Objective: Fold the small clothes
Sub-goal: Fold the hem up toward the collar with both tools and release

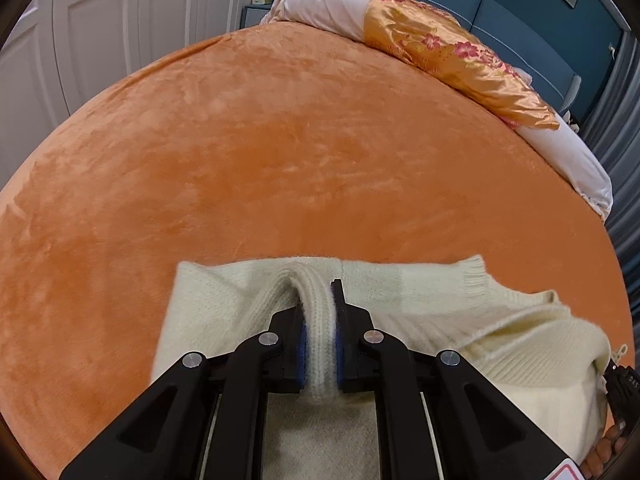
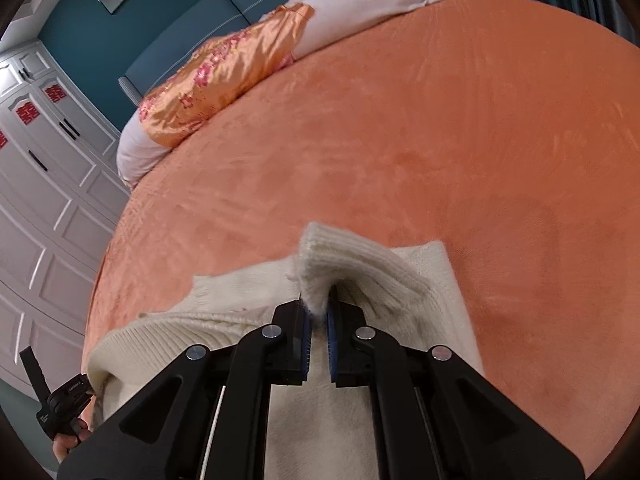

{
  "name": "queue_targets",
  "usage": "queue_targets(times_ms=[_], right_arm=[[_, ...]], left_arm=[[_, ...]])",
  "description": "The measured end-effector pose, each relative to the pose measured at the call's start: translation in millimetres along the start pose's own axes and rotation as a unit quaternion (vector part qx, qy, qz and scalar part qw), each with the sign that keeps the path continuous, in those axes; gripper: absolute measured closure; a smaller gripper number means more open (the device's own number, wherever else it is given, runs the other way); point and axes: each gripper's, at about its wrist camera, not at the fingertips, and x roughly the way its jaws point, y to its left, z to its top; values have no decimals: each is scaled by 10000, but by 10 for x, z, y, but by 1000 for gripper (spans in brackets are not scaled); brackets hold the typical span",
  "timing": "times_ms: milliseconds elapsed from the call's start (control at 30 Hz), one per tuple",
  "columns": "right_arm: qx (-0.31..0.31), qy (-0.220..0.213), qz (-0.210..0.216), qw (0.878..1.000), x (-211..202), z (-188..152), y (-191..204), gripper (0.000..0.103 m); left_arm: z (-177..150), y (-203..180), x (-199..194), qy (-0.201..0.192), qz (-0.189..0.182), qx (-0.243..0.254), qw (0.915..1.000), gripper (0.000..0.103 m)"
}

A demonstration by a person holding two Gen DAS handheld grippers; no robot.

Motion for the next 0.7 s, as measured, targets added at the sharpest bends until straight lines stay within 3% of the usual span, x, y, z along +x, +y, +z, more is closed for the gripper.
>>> queue_targets(times_ms=[200,433,600,633,667,700], right_arm=[[-71,34,-60,10000,145,-39,-43,98],[-222,-62,-91,9997,204,-67,-21,97],[44,-18,346,9994,126,-30,-132,92],[54,23,373,9993,34,-10,-113,87],[2,-16,323,9995,-70,-9,-85,81],[-109,-171,196,9996,-230,-22,-32,64]], left_arm=[[-44,31,125,-126,-25,62,9999,88],[-79,122,153,-261,-346,-124,9990,87],[-72,190,-75,-297,-648,-345,9969,84],[-85,200,-207,-353,-721,-341,9962,82],[-128,197,-436,-530,-679,-265,9959,63],[-170,205,-630,-759,-525,-174,9956,42]])
